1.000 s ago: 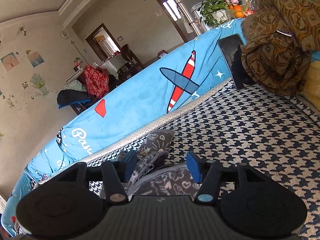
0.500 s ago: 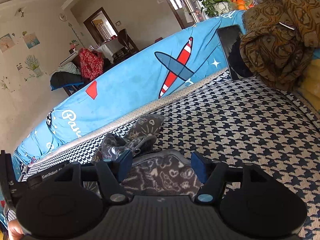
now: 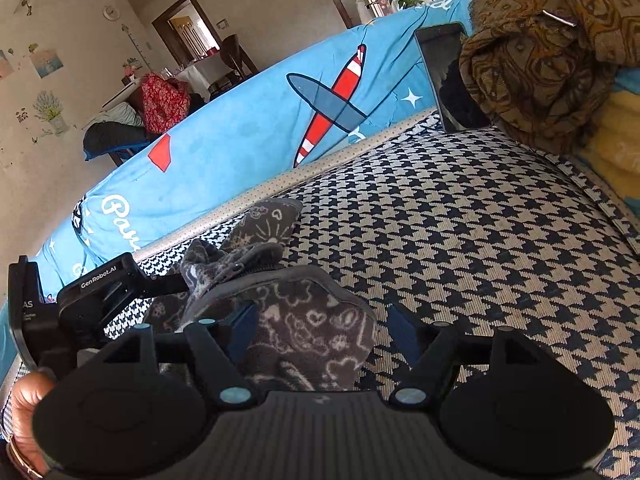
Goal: Fold clothes
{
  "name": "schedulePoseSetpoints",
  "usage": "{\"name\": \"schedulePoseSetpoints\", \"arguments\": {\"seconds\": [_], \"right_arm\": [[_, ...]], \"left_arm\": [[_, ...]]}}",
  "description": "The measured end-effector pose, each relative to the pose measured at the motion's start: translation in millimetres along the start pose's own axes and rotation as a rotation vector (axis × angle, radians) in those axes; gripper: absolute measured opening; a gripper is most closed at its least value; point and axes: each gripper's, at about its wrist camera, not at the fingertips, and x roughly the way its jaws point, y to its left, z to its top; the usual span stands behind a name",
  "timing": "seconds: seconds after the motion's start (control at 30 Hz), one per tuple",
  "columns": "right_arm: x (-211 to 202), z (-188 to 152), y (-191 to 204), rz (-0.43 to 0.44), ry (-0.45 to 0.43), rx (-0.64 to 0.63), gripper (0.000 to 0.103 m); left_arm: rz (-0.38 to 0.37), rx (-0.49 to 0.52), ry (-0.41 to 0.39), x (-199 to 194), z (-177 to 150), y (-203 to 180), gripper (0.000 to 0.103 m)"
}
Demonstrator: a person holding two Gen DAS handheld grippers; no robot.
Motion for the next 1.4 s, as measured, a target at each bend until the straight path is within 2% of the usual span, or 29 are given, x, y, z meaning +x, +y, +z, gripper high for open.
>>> {"name": "schedulePoseSetpoints", "arguments": {"seconds": [0.1,0.17,0.33,0.4,0.53,0.63,0.67,0.7,0.77,0.83,0.87,0.97,1.03,1.1,1.17,1.27,1.33,1.4], "right_arm": [[3,-2,3,-0.003,0.01,-0.007,0.071],[4,-3,5,-0.003,0.015,-0.016,0.071],[8,-7,9,-0.018,0.035,-0.037,0.071],[9,-7,7,-0.031,0.041,-0.037,0.071],[8,-6,0,-0.053,0.04,-0.007,0.071],[8,-5,-4,-0.058,0.042,0.014,0.071],[8,-5,-4,-0.058,0.043,0.016,0.071],[8,-5,-3,-0.056,0.044,0.014,0.071],[9,-5,-1,-0.052,0.047,0.011,0.071],[10,-7,2,-0.043,0.054,0.006,0.071],[12,-7,3,-0.036,0.059,0.007,0.071],[17,-9,5,0.001,0.08,0.032,0.071],[23,-10,4,0.025,0.102,0.081,0.072],[28,-11,2,0.043,0.117,0.132,0.072],[33,-12,2,0.054,0.137,0.167,0.073],[42,-16,5,0.064,0.166,0.208,0.075],[45,-18,9,0.069,0.174,0.218,0.075],[47,-19,13,0.066,0.172,0.22,0.075]], "left_arm": [[0.027,0.046,-0.028,-3,-2,-8,0.082],[0.042,0.077,-0.041,-5,-3,-11,0.057],[0.065,0.089,-0.07,-13,-6,-11,0.036],[0.088,0.077,-0.1,-20,-6,-8,0.034],[0.203,0.156,-0.218,-38,-9,-15,0.033],[0.263,0.163,-0.298,-56,-9,-11,0.033],[0.287,0.16,-0.329,-62,-9,-9,0.029],[0.341,0.176,-0.384,-69,-8,-10,0.023],[0.465,0.227,-0.505,-84,-4,-12,0.021],[0.496,0.213,-0.553,-96,4,-4,0.021],[0.497,0.194,-0.556,-101,9,2,0.021],[0.463,0.139,-0.485,-106,20,23,0.021],[0.399,0.109,-0.43,-108,23,36,0.021],[0.311,0.08,-0.367,-107,23,48,0.029],[0.233,0.045,-0.301,-102,21,56,0.043],[0.12,-0.038,-0.223,-92,16,65,0.052],[0.075,-0.051,-0.189,-85,14,64,0.061],[0.063,-0.052,-0.172,-79,10,59,0.068]]}}
